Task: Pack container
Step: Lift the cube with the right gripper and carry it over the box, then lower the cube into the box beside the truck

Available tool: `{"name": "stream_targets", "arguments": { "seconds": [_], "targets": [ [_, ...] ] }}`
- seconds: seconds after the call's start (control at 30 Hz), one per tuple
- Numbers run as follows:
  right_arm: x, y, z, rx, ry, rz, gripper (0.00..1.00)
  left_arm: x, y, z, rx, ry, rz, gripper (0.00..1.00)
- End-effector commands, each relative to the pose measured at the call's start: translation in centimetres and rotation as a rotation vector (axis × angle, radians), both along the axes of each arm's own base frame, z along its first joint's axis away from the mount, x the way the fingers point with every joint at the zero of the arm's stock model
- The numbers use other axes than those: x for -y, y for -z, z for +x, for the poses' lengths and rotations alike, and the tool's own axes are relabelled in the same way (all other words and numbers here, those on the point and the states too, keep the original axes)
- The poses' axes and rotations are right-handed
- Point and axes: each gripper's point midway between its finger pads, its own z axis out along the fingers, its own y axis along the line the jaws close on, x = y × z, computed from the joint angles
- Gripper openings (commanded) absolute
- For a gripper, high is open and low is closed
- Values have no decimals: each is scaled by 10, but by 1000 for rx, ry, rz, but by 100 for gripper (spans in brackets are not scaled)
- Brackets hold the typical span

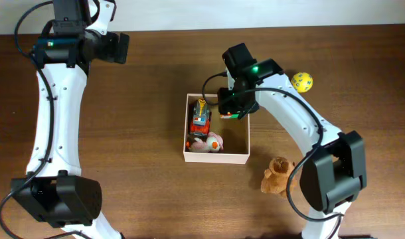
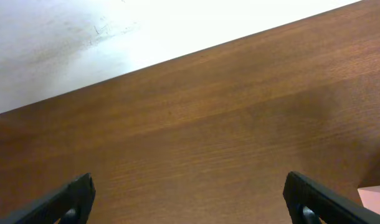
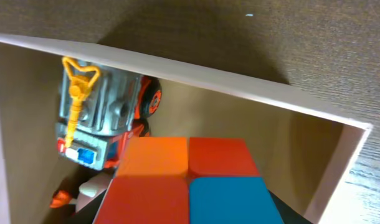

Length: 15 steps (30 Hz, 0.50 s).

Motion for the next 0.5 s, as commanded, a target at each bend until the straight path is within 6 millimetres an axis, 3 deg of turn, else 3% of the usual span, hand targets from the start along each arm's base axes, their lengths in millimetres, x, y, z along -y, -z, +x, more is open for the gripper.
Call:
{"name": "stream_targets", "arguments": {
  "seconds": [0.0, 0.47],
  "targets": [
    [-1, 6, 1, -3, 10, -9, 54, 1, -10, 1, 26, -7, -5, 99],
    [0, 30, 0, -51, 10, -34, 54, 1, -10, 1, 26, -7, -5, 99]
  ]
}}
